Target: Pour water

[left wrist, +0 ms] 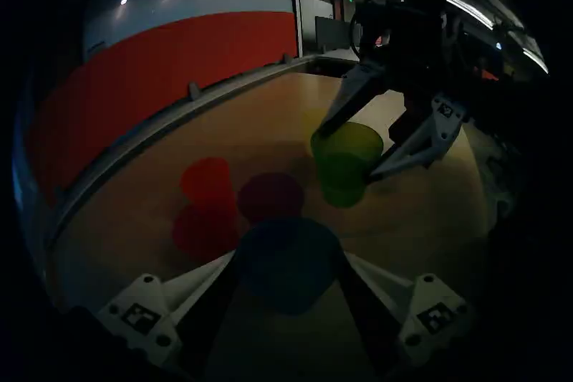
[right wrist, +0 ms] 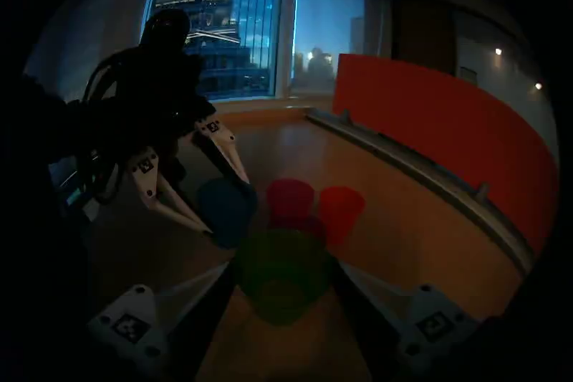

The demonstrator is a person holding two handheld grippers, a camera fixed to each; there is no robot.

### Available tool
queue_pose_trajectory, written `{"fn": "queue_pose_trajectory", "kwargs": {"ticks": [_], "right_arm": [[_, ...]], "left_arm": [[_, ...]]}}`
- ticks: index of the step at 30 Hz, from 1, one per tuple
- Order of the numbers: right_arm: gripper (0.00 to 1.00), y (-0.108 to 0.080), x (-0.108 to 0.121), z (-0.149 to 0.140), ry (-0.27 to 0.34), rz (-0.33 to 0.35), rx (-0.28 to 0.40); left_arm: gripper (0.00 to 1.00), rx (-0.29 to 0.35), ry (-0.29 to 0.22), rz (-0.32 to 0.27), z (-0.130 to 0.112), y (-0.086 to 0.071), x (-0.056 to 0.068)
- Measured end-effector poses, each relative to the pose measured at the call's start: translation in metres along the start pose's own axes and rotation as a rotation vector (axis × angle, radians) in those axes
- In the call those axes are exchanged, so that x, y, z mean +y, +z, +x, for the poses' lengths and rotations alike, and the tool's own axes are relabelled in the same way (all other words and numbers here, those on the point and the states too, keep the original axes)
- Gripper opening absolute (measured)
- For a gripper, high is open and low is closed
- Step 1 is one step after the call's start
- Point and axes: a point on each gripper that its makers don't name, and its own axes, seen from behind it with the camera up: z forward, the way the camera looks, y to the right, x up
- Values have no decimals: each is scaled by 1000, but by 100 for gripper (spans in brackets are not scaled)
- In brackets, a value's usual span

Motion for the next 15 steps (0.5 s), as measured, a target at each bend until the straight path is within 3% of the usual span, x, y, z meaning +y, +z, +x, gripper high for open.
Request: {"fn": "queue_pose_trajectory", "kwargs": {"ticks": [15], "right_arm": [[96, 16, 0, -27, 11, 8, -43]], "left_arm": [[89, -25, -18, -16, -16, 14, 0]]}}
